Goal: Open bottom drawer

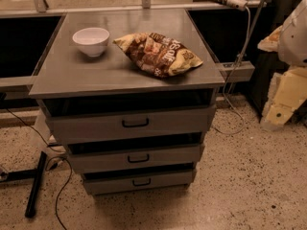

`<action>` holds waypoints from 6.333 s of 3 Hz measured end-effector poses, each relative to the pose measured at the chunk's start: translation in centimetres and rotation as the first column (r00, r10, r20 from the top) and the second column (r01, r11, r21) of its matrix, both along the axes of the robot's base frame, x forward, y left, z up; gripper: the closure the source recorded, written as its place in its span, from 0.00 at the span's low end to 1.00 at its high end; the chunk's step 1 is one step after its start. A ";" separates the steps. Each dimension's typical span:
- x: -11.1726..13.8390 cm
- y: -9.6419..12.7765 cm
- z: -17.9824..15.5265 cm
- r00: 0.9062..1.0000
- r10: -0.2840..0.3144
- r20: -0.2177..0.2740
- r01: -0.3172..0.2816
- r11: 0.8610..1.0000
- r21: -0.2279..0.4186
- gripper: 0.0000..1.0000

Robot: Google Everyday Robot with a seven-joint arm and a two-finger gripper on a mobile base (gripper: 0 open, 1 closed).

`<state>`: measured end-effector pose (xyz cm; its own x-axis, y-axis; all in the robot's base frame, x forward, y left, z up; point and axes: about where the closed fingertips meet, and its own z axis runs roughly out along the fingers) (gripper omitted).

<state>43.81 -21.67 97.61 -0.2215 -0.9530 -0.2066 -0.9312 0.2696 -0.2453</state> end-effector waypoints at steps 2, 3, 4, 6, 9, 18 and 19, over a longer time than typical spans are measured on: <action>-0.6 0.0 -2.9 0.999 0.033 -0.005 -0.032 0.999 0.020 0.00; -1.5 0.2 -8.4 0.993 0.119 -0.006 -0.118 0.990 0.079 0.00; -2.2 0.4 -13.6 0.980 0.198 0.035 -0.201 0.968 0.151 0.00; -2.4 0.5 -19.2 0.968 0.248 0.047 -0.252 0.955 0.155 0.00; -1.1 2.5 -31.9 0.954 0.300 0.002 -0.285 0.904 0.319 0.00; 12.0 3.2 -66.7 0.936 0.262 0.234 -0.343 0.829 0.441 0.00; 12.0 3.2 -66.7 0.936 0.263 0.234 -0.343 0.829 0.441 0.00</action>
Offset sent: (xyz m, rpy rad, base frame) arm -0.0191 0.0005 -0.0951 0.0666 0.0477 0.1107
